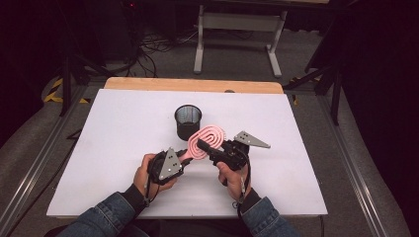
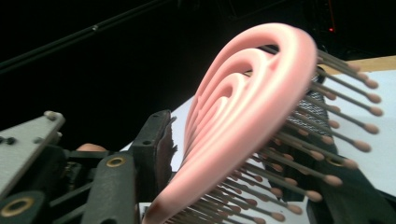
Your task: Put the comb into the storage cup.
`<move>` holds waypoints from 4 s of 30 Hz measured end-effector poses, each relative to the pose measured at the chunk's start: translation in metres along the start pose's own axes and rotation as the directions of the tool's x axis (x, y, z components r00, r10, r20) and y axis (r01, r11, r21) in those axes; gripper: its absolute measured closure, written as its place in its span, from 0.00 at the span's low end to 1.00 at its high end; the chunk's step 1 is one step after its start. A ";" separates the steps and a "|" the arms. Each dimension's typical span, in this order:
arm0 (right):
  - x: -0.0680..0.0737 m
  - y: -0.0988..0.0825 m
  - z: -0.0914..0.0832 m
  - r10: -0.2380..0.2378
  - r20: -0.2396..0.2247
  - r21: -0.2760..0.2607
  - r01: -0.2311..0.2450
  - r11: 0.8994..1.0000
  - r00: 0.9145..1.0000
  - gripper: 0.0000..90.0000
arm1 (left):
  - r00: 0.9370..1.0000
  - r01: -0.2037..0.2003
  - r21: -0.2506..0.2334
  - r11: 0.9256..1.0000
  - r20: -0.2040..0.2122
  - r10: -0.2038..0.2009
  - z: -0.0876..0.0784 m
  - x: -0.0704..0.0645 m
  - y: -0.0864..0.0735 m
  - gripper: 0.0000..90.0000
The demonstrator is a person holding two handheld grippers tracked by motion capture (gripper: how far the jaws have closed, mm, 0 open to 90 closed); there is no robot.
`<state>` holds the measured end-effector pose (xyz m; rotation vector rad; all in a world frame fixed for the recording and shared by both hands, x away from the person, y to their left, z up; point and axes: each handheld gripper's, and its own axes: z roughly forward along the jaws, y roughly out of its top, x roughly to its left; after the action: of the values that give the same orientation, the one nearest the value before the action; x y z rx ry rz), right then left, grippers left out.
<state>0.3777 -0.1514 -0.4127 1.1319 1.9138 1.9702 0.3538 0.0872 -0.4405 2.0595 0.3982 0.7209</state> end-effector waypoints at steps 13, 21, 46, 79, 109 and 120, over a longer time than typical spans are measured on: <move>0.018 0.000 0.001 -0.064 -0.076 -0.011 0.064 0.998 0.995 0.69 | 1.000 -0.008 0.021 1.000 -0.021 0.009 0.002 -0.001 0.000 0.76; 0.021 0.001 0.001 -0.083 -0.091 -0.005 0.083 0.997 0.992 0.70 | 1.000 -0.014 0.019 1.000 -0.028 0.015 0.003 0.000 0.000 0.67; 0.021 0.009 -0.011 -0.163 -0.084 -0.005 0.164 0.987 0.983 0.70 | 0.994 0.066 -0.012 0.998 0.093 -0.064 0.003 0.007 -0.002 0.11; 0.014 0.027 -0.031 -0.243 -0.029 -0.034 0.242 0.970 0.970 0.70 | 0.989 0.126 -0.056 0.990 0.083 -0.121 -0.050 0.044 -0.026 0.07; 0.017 0.051 -0.037 -0.340 -0.013 -0.016 0.339 0.941 0.940 0.70 | 0.972 0.231 -0.059 0.971 0.052 -0.228 -0.094 0.062 -0.067 0.07; 0.013 0.091 -0.047 -0.396 0.062 -0.031 0.398 0.917 0.916 0.70 | 0.971 0.238 -0.067 0.969 0.023 -0.237 -0.102 0.062 -0.071 0.06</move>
<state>0.3742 -0.1948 -0.3188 0.7039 1.8814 1.7291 0.3375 0.2250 -0.4344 1.9101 0.5920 0.5664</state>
